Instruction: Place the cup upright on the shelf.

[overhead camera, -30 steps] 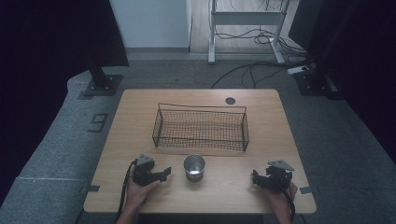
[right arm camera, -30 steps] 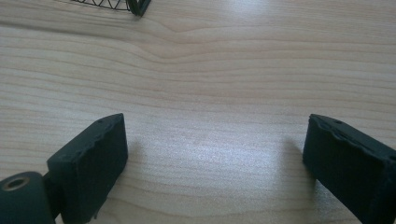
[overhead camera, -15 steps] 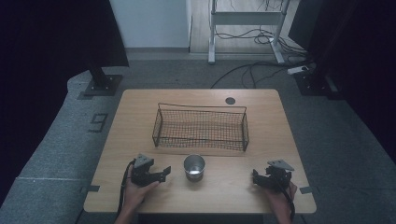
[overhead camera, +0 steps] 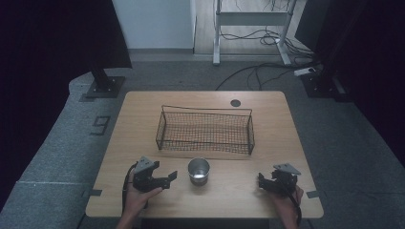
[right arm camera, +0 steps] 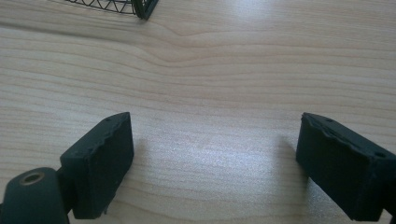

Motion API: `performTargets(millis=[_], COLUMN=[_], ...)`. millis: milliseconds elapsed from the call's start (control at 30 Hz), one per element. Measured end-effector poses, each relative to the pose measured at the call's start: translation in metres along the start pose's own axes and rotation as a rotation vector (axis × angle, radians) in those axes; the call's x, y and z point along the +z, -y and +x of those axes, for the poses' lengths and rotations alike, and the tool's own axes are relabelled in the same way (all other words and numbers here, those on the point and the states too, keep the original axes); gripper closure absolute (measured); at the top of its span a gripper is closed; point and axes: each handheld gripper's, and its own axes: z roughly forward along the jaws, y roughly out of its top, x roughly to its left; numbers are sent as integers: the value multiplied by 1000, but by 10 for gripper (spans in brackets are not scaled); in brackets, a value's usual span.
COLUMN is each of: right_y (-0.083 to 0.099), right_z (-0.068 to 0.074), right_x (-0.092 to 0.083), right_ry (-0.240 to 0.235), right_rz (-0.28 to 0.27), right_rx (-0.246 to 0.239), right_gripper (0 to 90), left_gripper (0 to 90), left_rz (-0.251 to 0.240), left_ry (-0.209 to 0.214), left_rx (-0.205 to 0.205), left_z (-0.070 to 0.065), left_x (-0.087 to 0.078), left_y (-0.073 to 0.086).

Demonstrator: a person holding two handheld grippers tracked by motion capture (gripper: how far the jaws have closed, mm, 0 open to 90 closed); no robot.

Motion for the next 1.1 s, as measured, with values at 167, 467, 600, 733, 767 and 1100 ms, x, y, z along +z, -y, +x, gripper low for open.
performTargets(millis=[167,467,600,733,767,1100], right_y=[0,0,0,0,0,1], right_z=[0,0,0,0,0,0], right_x=[0,0,0,0,0,-1], right_ry=[0,-2,-2,-2,-2,2], right_rz=[-1,-3,-3,-3,-3,-5], right_rx=[0,-1,-1,-1,-1,-2], right_gripper=[117,125,127,128,128,132], left_gripper=[82,73,68,67,66,62], left_rz=[-12,-12,-6,3,3,31], left_ry=[21,51,60,67,67,78], left_rx=[17,28,37,47,47,67], left_z=[-6,-13,-16,-21,-21,-30], left_x=[-4,-5,-4,-2,-2,4], left_y=[-4,-7,-8,-9,-9,-15])
